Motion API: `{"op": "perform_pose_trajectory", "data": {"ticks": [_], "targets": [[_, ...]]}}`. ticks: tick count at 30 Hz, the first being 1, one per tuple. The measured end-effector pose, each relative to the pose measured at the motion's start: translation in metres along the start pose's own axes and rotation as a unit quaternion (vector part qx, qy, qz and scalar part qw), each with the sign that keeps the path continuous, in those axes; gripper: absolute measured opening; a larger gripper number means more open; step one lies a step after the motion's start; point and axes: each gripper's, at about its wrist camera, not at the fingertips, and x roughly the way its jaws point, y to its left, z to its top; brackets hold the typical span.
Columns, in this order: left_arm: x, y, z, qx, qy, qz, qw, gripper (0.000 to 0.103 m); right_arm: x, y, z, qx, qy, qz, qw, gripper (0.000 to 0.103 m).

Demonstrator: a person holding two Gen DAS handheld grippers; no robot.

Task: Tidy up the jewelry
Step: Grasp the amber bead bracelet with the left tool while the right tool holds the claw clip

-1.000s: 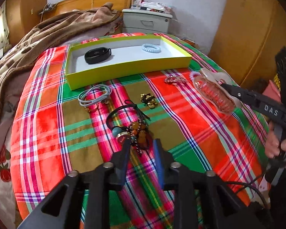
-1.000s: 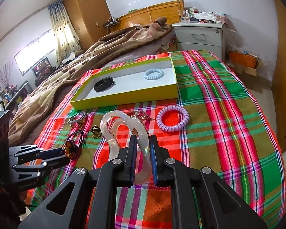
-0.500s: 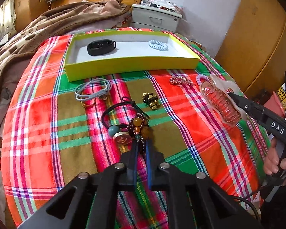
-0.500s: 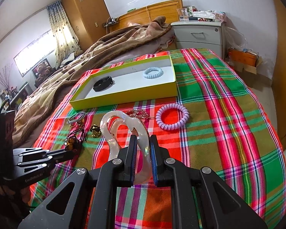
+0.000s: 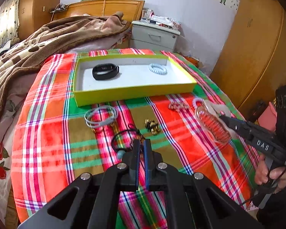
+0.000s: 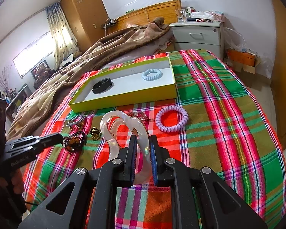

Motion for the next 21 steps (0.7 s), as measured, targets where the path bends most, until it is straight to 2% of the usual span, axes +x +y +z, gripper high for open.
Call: {"op": "perform_pose_trajectory", "data": {"ticks": [3,7,11,12,15,19,21], "targets": [[0.000,0.003,0.005,-0.004,-0.001,-0.003,1.0000,0.004,0.000,0.000,0.001,0.000,0.001,0.000,1.000,0.014],[0.007,0.001,0.002,0.007,0.024,-0.006,0.9997,0.006,0.000,-0.001,0.000,0.002,0.001,0.002,1.000,0.014],[0.010,-0.004,0.001,0.018,0.028,0.003,0.9995,0.034,0.003,-0.002,-0.001,0.004,0.004,0.004,1.000,0.014],[0.014,-0.004,0.002,0.018,0.032,-0.003,0.9993,0.034,0.003,-0.001,-0.001,0.004,0.005,0.004,1.000,0.014],[0.024,-0.008,0.004,0.031,0.041,0.025,0.9984,0.035,0.003,-0.001,-0.001,0.003,0.005,0.006,1.000,0.014],[0.037,-0.013,0.004,0.044,0.058,0.033,0.9968,0.034,0.004,-0.002,-0.001,0.004,0.006,0.006,1.000,0.014],[0.042,-0.016,0.002,0.052,0.067,0.049,0.9952,0.025,0.004,-0.001,0.000,0.004,0.005,0.007,1.000,0.014]]}}
